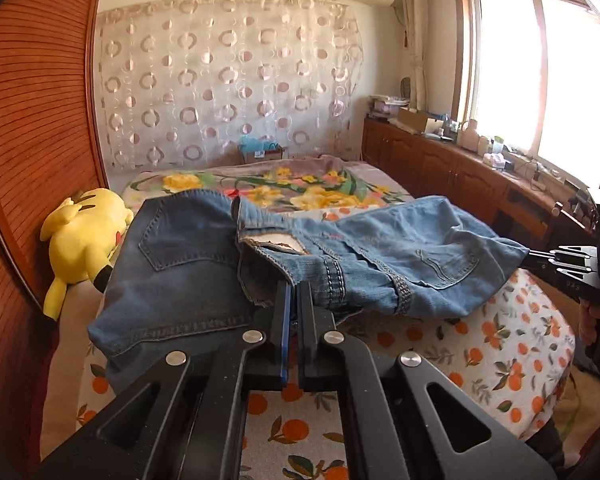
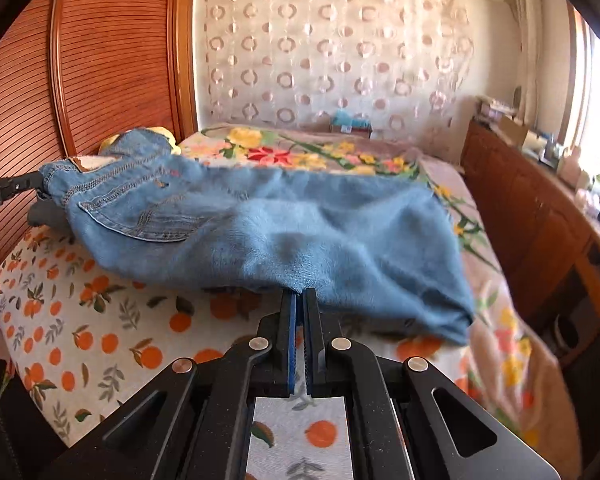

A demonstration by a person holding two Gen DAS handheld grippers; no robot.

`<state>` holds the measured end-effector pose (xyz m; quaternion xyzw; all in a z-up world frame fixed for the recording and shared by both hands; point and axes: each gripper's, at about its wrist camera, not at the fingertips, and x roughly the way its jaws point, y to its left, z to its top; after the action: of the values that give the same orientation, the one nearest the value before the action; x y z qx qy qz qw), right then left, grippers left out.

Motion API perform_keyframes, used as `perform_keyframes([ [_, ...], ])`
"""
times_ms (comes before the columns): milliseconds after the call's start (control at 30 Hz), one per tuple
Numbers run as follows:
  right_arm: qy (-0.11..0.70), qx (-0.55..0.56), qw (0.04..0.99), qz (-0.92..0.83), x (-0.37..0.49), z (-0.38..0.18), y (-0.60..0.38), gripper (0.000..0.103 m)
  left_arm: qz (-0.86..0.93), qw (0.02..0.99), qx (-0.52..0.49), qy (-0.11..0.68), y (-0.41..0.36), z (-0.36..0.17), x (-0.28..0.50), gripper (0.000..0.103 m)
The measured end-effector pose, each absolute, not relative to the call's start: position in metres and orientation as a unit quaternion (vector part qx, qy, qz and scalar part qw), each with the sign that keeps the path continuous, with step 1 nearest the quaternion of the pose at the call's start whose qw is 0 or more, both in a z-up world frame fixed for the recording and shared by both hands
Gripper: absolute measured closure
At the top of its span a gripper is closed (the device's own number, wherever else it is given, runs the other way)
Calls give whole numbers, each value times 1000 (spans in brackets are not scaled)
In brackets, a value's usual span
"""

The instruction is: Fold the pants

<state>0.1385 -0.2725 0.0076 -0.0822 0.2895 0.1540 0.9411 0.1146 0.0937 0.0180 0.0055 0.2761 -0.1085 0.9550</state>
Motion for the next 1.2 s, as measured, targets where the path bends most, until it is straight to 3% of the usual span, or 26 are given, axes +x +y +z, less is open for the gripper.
perform_keyframes([
  [267, 272, -80, 945, 165, 98, 31, -287, 101, -120, 962, -2, 247, 102, 43, 76, 100],
  [700, 330, -78, 924, 176, 80, -21, -303, 101, -140, 931, 17, 336, 82, -24, 31, 100],
  [1033, 337, -31, 926, 169, 80, -14, -319, 100, -126, 938, 32, 320, 87, -8, 23, 100],
  [1200, 325, -16, 933, 152, 74, -10, -328, 97, -132, 941, 37, 309, 84, 3, 27, 80],
])
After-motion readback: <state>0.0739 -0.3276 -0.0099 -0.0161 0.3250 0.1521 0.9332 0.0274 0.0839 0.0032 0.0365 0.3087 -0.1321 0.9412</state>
